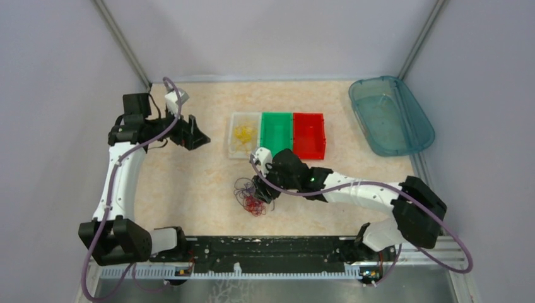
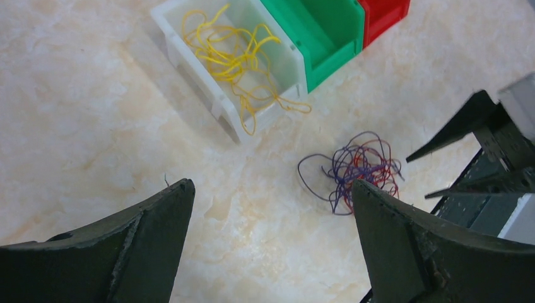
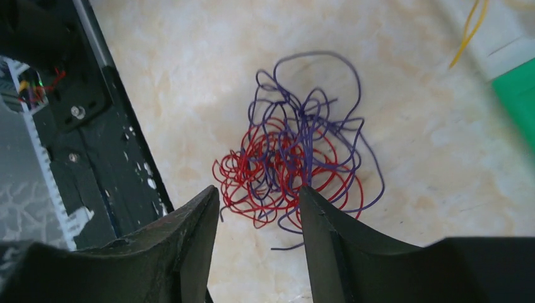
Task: Untangle the cables
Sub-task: Untie the cable.
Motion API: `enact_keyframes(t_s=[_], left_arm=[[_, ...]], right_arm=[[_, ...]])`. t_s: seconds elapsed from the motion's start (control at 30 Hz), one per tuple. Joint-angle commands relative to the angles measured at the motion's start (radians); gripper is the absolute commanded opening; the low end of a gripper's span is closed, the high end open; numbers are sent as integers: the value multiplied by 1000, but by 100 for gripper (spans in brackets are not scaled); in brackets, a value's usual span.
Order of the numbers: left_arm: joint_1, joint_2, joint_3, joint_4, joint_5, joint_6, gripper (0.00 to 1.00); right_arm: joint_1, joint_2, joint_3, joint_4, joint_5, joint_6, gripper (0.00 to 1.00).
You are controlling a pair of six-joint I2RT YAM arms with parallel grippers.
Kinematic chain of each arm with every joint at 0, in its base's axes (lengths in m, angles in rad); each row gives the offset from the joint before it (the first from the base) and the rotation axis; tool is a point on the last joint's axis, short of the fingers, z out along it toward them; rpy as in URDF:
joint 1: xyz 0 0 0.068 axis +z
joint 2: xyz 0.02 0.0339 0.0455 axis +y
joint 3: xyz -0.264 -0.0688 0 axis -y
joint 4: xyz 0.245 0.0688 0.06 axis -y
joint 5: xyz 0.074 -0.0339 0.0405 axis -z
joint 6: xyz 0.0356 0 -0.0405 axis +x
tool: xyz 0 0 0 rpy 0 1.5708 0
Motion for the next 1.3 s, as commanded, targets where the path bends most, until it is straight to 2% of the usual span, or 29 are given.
enact_keyframes(t_s=[0.0, 0.2, 0.33, 0.43, 0.63, 0.83, 0.9, 1.0, 1.27], left_arm=[[6, -70, -93, -73, 37, 201, 99], [6, -165, -196, -140, 59, 390, 99], [6, -213, -236, -143, 94, 443, 99], [6, -251, -271, -140, 138, 490, 99], [5, -280, -296, -136, 175, 542, 99], [4, -237, -287, -138, 164, 530, 99], [3, -234, -287, -139, 162, 529, 99], [4, -236, -285, -138, 165, 531, 99], [2, -222, -266, -138, 177, 509, 99]], right_arm=[[1, 59, -9, 152, -94, 39, 49], [1, 155, 8, 158, -79, 10, 43], [1, 171, 2, 206, -72, 17, 30], [1, 174, 10, 216, -46, 17, 27], [-3, 131, 45, 146, -14, 5, 28], [-57, 91, 20, 128, -4, 26, 50], [-72, 92, 10, 139, -18, 34, 52], [-79, 120, 3, 157, -50, 37, 50], [-82, 188, -58, 297, -159, 76, 34]])
